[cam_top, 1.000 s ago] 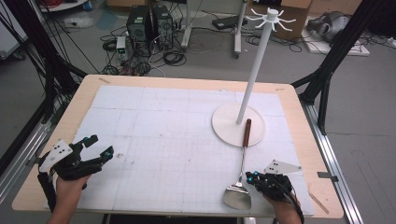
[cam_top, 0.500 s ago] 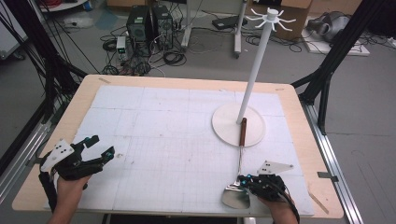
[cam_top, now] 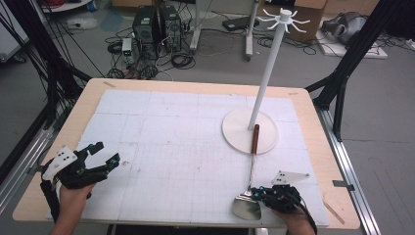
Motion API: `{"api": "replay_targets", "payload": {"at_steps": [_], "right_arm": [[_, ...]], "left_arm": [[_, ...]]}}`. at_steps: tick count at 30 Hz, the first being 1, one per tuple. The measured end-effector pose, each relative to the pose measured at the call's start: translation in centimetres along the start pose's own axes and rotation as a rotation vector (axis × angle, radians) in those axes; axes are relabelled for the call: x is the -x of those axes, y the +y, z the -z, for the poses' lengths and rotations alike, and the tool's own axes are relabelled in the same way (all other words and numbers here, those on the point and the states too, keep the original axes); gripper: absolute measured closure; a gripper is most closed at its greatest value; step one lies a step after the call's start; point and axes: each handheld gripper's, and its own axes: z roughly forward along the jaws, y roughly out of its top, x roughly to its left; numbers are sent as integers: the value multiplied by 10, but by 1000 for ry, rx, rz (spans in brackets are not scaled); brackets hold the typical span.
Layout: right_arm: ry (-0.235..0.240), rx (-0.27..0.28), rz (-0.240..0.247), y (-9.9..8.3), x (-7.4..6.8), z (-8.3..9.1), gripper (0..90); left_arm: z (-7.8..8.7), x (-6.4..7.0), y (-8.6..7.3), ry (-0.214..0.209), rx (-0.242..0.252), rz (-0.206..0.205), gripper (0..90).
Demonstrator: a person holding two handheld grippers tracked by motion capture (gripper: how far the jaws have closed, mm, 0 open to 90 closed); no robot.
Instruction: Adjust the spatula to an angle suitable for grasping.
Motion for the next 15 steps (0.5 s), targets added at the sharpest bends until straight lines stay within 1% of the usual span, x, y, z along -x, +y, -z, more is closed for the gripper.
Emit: {"api": "replay_targets", "payload": {"at_steps": [3, 6, 7, 8, 11, 15], "right_arm": [[-4, 2, 11, 4, -3, -5, 888], [0, 2, 8, 6, -4, -7, 877], [-3, 1, 0, 7, -5, -8, 875], [-6, 4, 8, 7, -5, -9, 873], [-13, 1, 13, 9, -6, -11, 876], [-10, -1, 25, 12, -9, -15, 883]], "left_arm": [[0, 0, 0, 0, -2, -1, 214], [0, 0, 0, -2, -5, 0, 214], [0, 0, 0, -1, -7, -1, 214], [-1, 0, 0, -2, -7, -5, 214], [-1, 1, 0, -5, -11, -5, 215], [-1, 1, -1, -5, -13, -6, 215]]}}
